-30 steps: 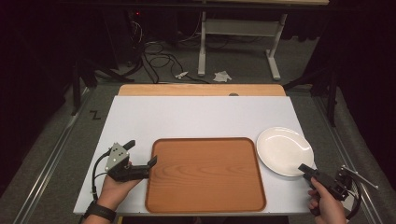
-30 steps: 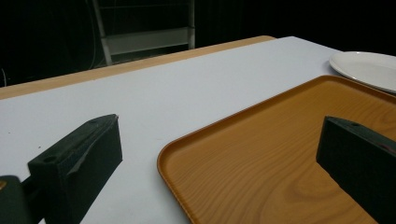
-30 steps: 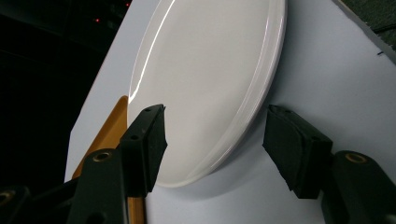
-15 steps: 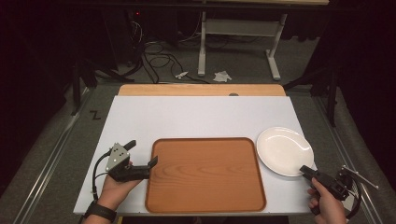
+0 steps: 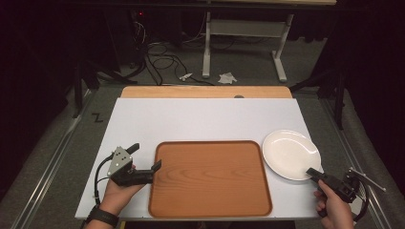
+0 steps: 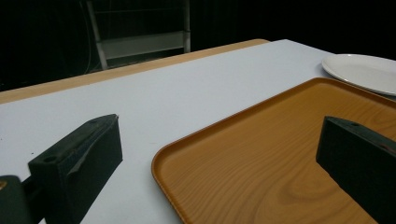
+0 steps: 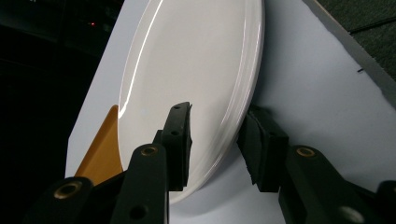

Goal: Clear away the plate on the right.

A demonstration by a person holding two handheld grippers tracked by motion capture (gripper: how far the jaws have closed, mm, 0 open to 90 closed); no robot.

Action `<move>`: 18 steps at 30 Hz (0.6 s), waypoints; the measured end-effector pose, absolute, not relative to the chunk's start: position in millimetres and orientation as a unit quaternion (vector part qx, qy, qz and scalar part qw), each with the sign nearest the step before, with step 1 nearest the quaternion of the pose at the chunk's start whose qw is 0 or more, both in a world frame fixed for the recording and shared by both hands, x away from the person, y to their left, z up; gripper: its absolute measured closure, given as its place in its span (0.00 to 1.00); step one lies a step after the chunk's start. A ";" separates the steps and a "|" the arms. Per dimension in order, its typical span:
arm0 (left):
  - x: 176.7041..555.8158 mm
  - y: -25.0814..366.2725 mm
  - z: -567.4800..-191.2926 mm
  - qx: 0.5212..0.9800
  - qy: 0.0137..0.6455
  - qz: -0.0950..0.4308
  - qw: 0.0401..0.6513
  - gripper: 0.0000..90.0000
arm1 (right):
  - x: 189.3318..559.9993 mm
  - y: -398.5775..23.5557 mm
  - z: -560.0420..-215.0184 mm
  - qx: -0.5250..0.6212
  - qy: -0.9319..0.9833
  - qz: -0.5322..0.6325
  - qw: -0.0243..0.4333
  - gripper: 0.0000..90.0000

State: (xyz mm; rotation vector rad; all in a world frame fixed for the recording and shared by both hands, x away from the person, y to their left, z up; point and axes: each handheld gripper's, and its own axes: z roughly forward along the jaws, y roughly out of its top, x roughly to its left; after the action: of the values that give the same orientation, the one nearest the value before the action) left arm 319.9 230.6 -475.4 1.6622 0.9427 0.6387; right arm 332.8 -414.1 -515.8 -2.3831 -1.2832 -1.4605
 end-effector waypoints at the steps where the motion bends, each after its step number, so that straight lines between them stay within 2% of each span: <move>1: 319.8 230.5 -475.3 0.697 0.395 0.268 0.534 0.01 | 333.0 -414.1 -515.9 -0.774 -0.417 -0.475 0.034 0.74; 10: 319.1 229.3 -475.0 0.697 0.392 0.269 0.536 0.01 | 335.0 -413.0 -516.0 -0.776 -0.416 -0.473 0.032 0.74; 18: 318.2 229.0 -474.2 0.697 0.391 0.271 0.537 0.01 | 336.6 -411.0 -515.6 -0.780 -0.417 -0.465 0.026 0.78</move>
State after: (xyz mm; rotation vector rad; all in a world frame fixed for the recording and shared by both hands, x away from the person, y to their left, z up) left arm 318.2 229.0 -474.2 1.6581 0.9298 0.6454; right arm 336.6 -411.0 -515.6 -2.4113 -1.2895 -1.4374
